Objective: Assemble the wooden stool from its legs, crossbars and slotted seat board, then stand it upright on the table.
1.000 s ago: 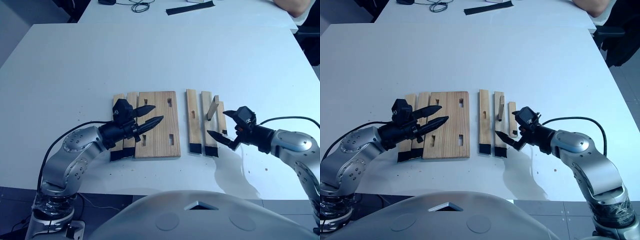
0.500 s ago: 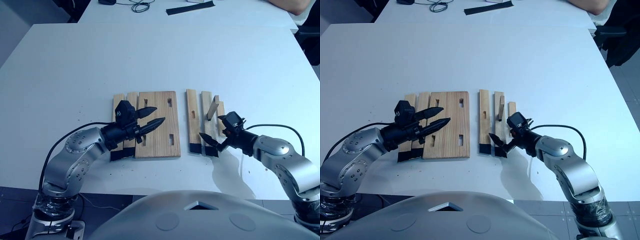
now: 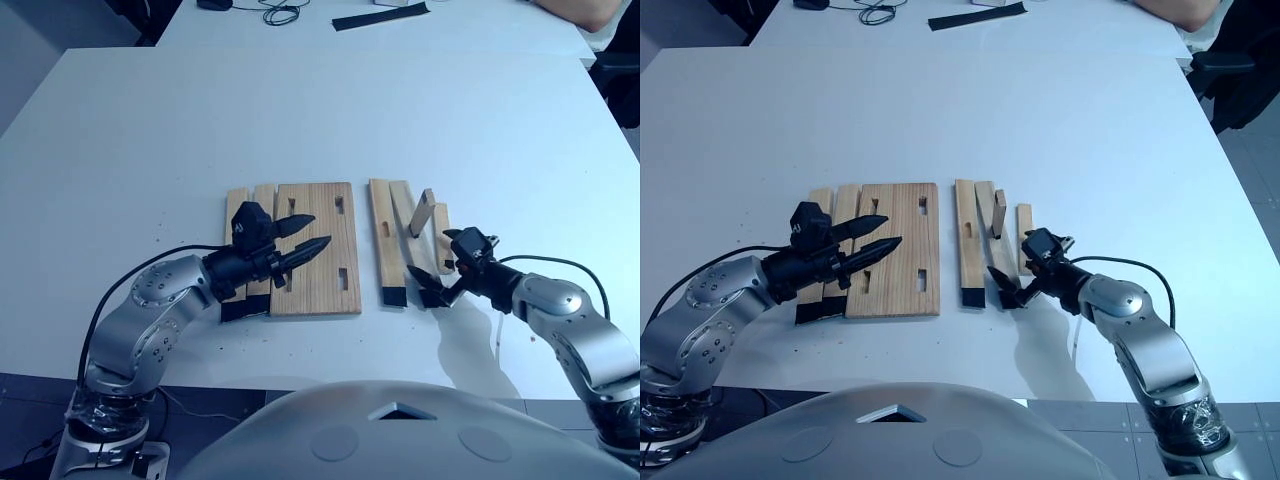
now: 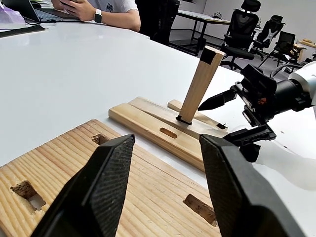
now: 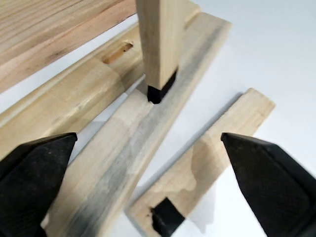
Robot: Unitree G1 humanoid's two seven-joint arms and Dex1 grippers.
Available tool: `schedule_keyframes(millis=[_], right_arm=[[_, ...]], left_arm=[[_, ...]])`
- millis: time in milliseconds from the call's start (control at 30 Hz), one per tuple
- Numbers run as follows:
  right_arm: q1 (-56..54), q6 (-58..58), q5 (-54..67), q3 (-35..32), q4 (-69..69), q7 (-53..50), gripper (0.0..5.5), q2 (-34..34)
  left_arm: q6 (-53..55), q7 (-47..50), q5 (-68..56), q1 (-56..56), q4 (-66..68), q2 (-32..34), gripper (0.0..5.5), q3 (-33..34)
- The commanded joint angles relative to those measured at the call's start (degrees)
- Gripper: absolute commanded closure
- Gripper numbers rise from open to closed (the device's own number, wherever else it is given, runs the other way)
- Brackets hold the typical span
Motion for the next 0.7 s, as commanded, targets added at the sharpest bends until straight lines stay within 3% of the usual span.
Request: schedule_keyframes(millis=[33,700], right_arm=[[-0.3,-2.0,-3.2,0.7,3.2,1.1,0.13,-1.7],[-1.3,-5.3,-5.3,2.8,5.0,2.0,0.13,2.9]], left_arm=[[0.3,0.8,0.9,0.3,-0.6,0.0,3.07,-0.4],[0.2,0.2,1.6,-2.4,1.4,0.2,3.07,-1.9]])
